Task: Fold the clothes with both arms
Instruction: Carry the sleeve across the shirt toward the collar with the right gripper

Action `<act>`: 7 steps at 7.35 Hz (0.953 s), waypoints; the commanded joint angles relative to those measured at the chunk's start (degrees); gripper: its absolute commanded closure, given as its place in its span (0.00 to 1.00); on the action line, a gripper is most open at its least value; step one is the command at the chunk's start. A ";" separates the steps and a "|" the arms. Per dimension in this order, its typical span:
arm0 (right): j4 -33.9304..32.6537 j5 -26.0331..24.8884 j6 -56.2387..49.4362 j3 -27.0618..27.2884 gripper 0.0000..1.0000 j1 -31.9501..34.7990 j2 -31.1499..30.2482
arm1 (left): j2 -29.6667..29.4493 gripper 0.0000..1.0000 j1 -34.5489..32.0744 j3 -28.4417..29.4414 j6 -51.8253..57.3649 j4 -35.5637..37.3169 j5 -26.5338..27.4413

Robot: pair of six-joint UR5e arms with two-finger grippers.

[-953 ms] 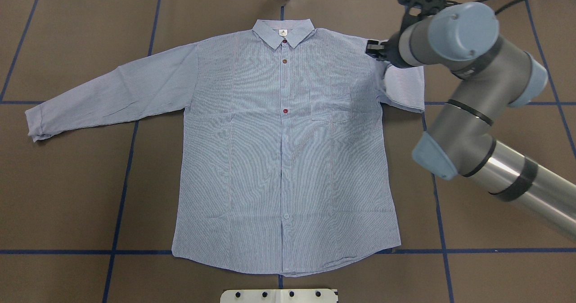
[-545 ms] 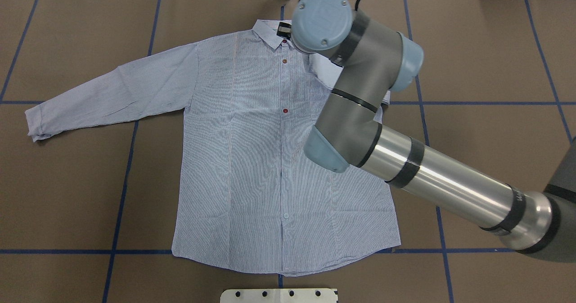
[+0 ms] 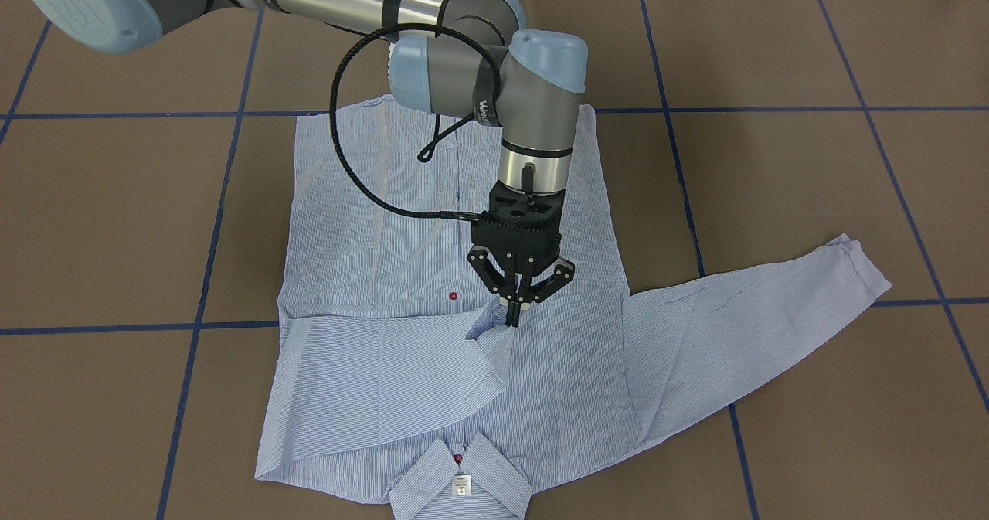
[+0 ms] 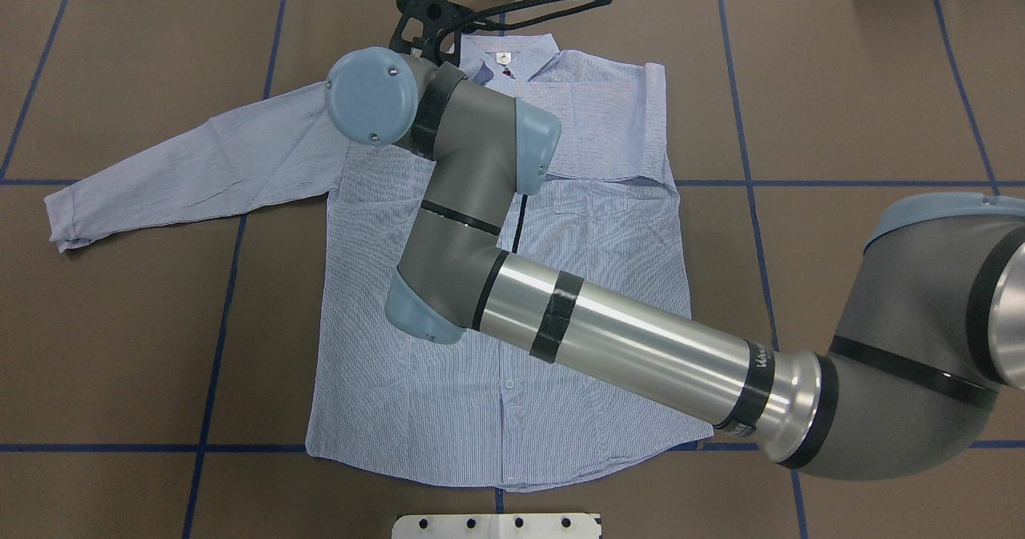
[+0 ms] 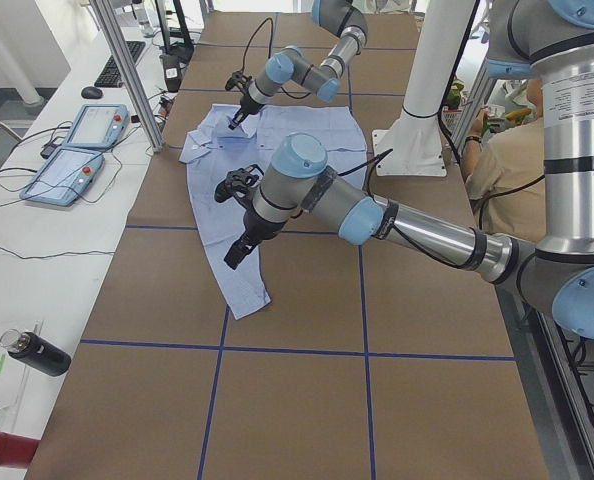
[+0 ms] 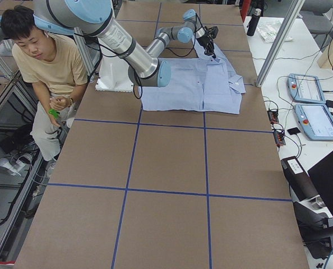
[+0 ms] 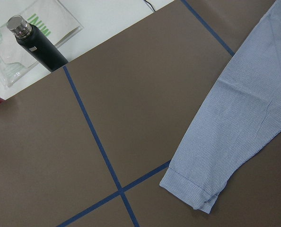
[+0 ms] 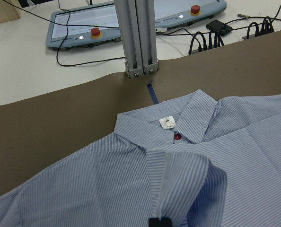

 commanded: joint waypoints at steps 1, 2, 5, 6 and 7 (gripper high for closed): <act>0.02 -2.87 1.35 -7.50 0.02 -2.94 3.41 | -0.03 0.00 0.00 0.22 0.00 0.00 0.08; 0.02 -3.48 2.66 -14.84 0.01 -3.21 9.43 | 0.05 0.00 0.00 0.14 -0.09 0.00 0.08; 0.10 0.01 2.15 -18.17 0.00 -2.52 13.53 | -0.12 0.00 0.00 0.31 -0.44 0.00 -0.01; -0.24 7.86 0.49 -16.34 0.00 0.01 13.18 | -0.38 0.00 0.00 0.14 -0.53 -0.17 -0.01; -3.90 14.81 -1.70 -9.18 0.00 2.47 9.87 | -0.73 0.00 0.17 0.49 -0.44 -4.79 0.08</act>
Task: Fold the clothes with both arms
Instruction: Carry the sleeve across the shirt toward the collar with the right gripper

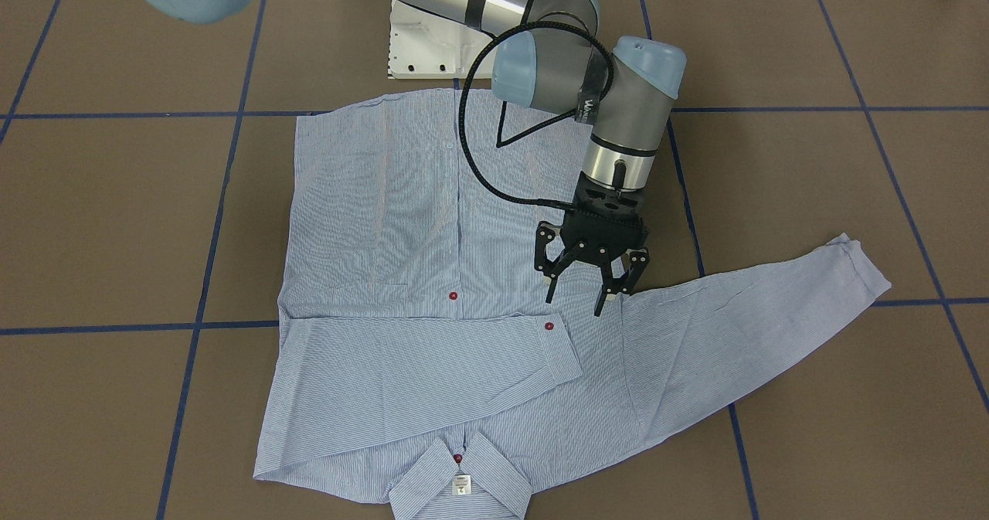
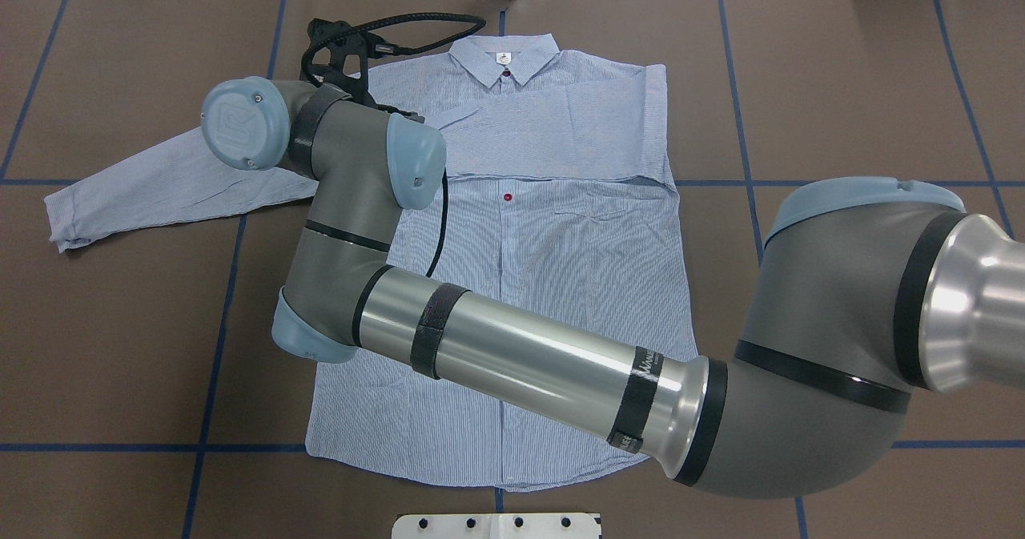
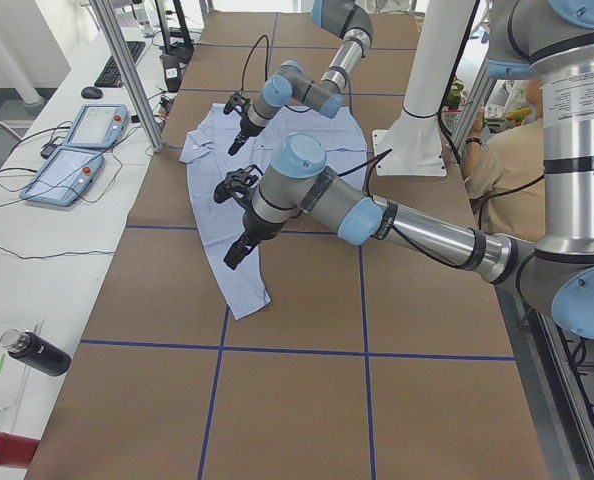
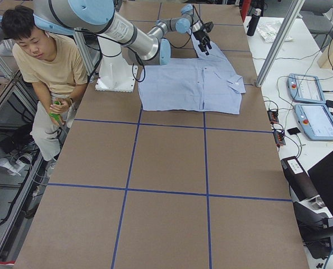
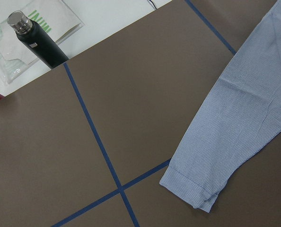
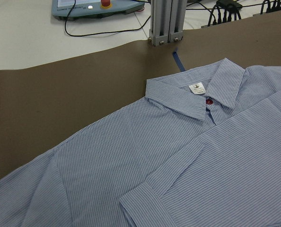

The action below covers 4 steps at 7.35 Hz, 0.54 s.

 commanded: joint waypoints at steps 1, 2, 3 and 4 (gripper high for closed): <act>-10.76 9.24 -7.35 16.60 0.00 3.05 -6.15 | -0.54 0.00 1.01 3.69 -0.69 -9.76 -0.03; -17.62 11.95 -10.44 26.54 0.00 4.53 -10.10 | -0.63 0.00 2.41 9.03 -3.74 -16.87 0.14; -20.22 15.98 -13.78 37.69 0.00 6.98 -17.01 | -0.54 0.00 2.68 14.57 -11.78 -26.94 0.49; -21.20 19.24 -18.69 49.29 0.00 9.70 -25.78 | -0.19 0.00 5.30 18.63 -19.26 -34.61 0.59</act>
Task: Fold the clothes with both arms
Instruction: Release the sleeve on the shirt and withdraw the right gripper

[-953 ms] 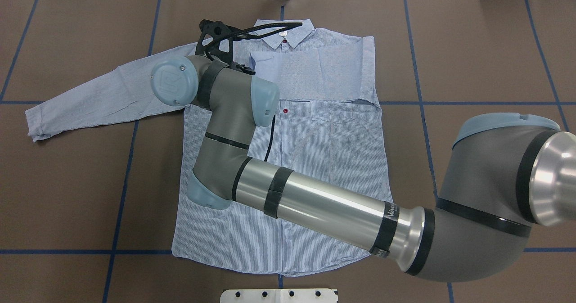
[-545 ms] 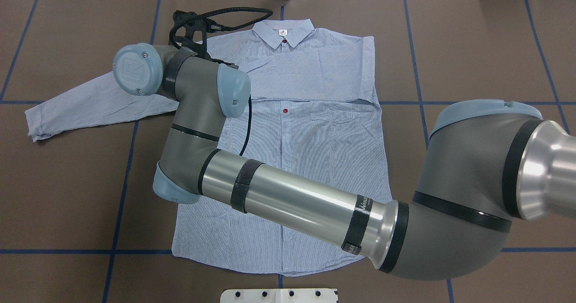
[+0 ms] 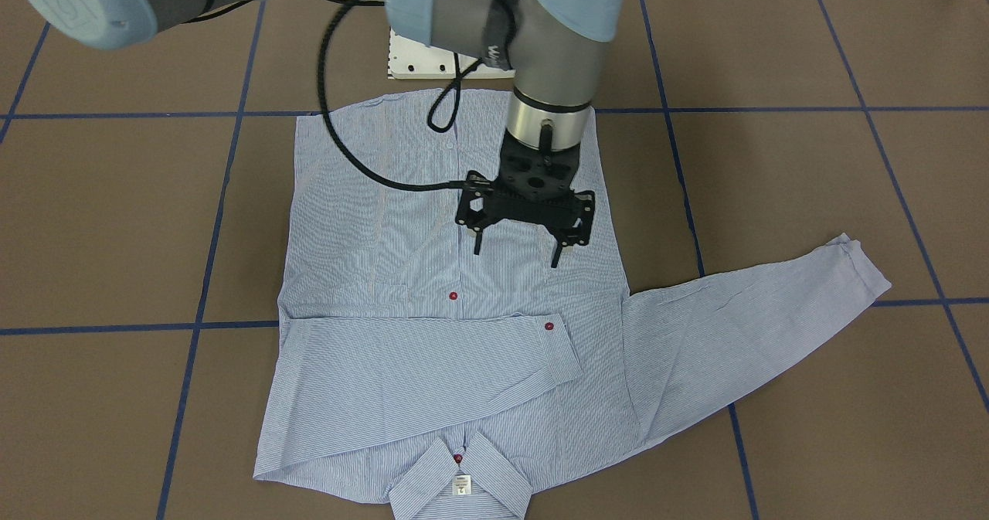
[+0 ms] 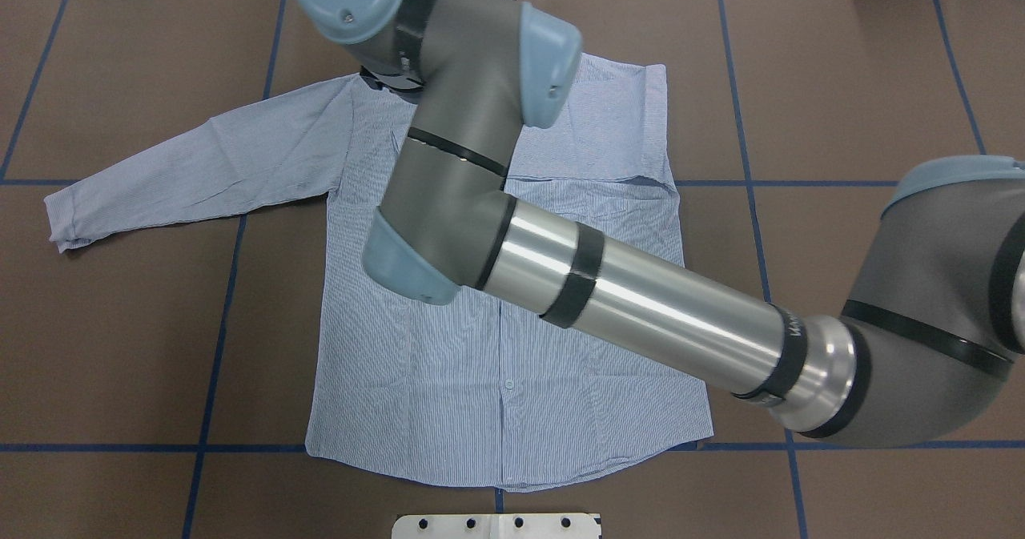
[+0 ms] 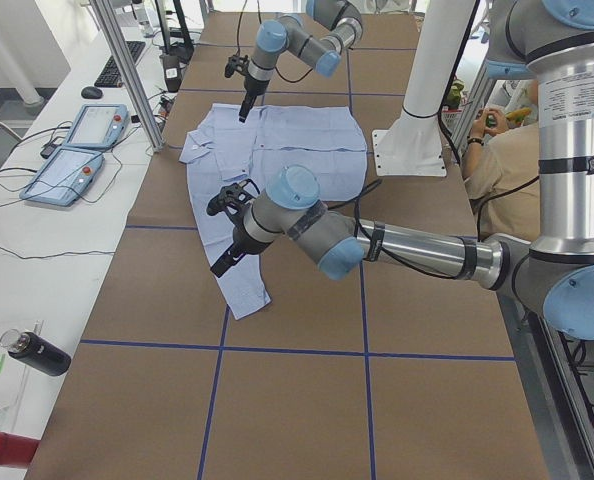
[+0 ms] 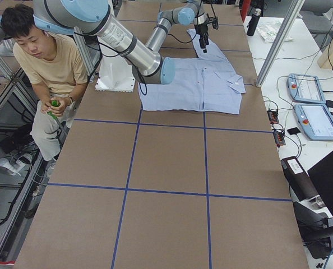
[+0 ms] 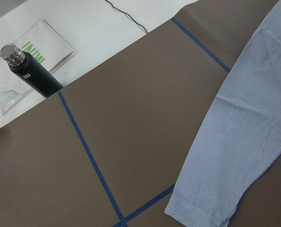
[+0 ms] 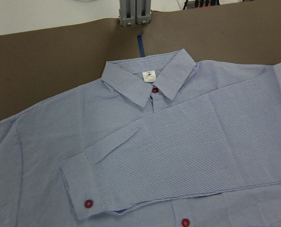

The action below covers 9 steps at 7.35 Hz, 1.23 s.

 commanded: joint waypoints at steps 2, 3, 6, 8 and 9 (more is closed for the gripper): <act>-3.13 14.35 -19.70 31.27 0.00 12.69 -26.02 | 0.52 0.00 5.18 15.27 -20.75 -23.59 0.30; -3.04 19.18 -27.34 35.86 0.00 17.96 -32.28 | 0.52 0.00 7.28 18.97 -28.02 -30.62 0.47; -2.25 31.15 -50.27 39.77 0.00 33.60 -47.06 | 0.61 0.04 20.42 23.23 -49.20 -43.76 14.65; -2.16 36.62 -61.83 40.04 0.00 41.89 -53.59 | 0.52 0.06 31.07 24.54 -60.31 -45.71 24.07; -2.25 36.72 -61.95 39.95 0.00 42.44 -53.78 | 0.52 0.09 34.68 24.72 -62.70 -45.64 26.29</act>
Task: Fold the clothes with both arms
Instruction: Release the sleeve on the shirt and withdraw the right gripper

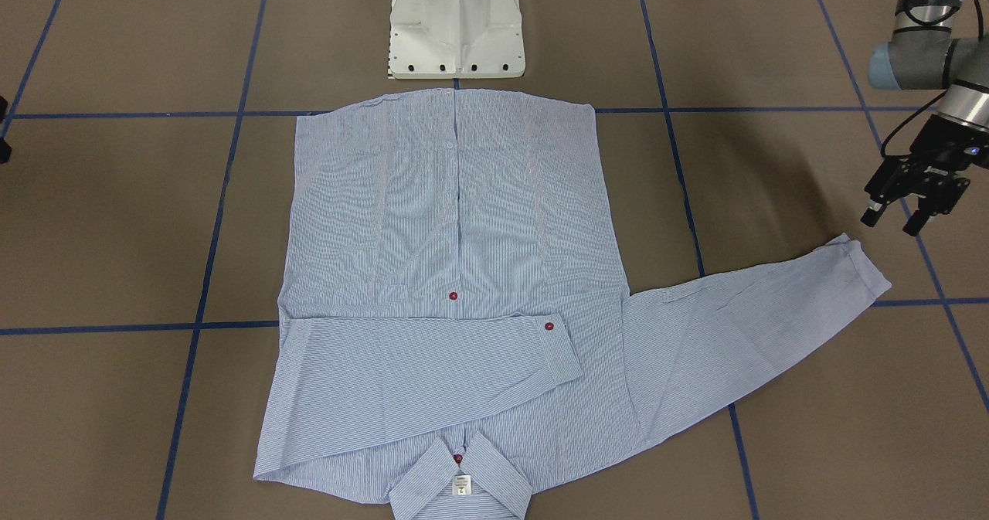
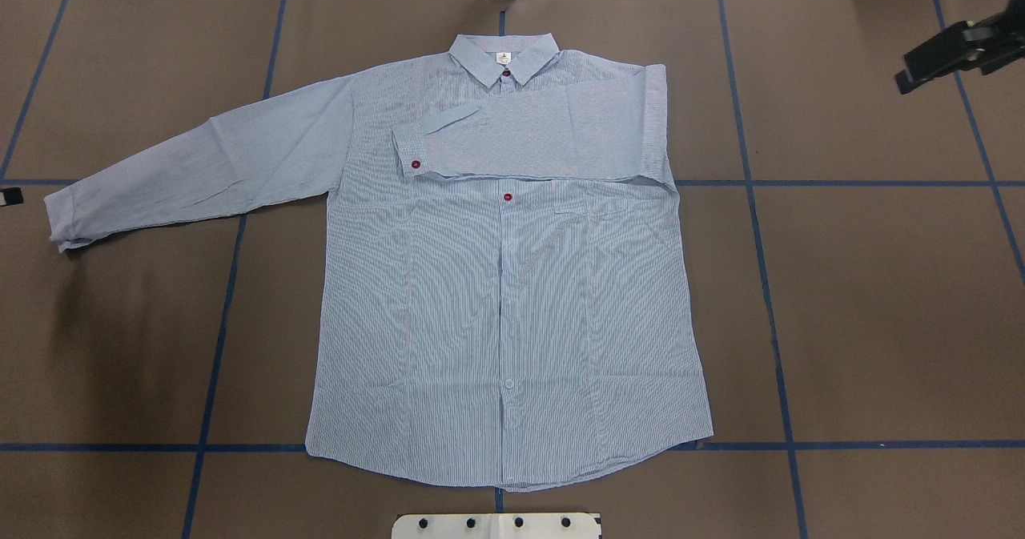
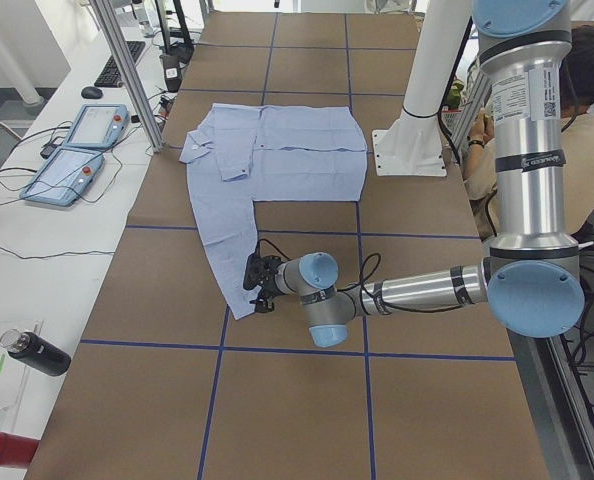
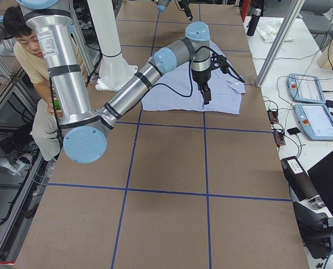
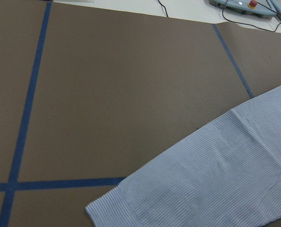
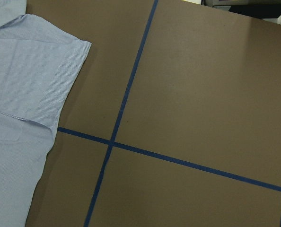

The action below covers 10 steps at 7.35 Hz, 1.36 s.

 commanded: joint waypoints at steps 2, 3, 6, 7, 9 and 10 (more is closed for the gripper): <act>0.04 1.35 -3.03 0.03 0.00 2.59 -1.73 | -0.04 0.13 7.40 2.52 -5.24 -0.67 4.28; 0.04 1.26 -3.03 0.03 0.00 2.59 -1.82 | -0.13 0.14 7.40 2.97 -5.07 -0.68 4.28; 0.04 1.17 -2.94 0.03 0.00 2.59 -1.64 | -0.83 0.17 7.32 3.67 -4.62 -0.50 4.19; 0.04 1.17 -2.94 0.03 0.00 2.59 -1.56 | -1.53 0.19 7.32 4.98 -4.54 -0.50 4.19; 0.04 1.17 -2.86 0.20 0.00 2.59 -1.55 | -2.41 0.20 7.32 6.05 -4.45 -0.50 4.19; 0.04 1.17 -2.77 0.20 0.00 2.59 -1.55 | -2.41 0.23 7.32 6.22 -4.19 -0.50 4.19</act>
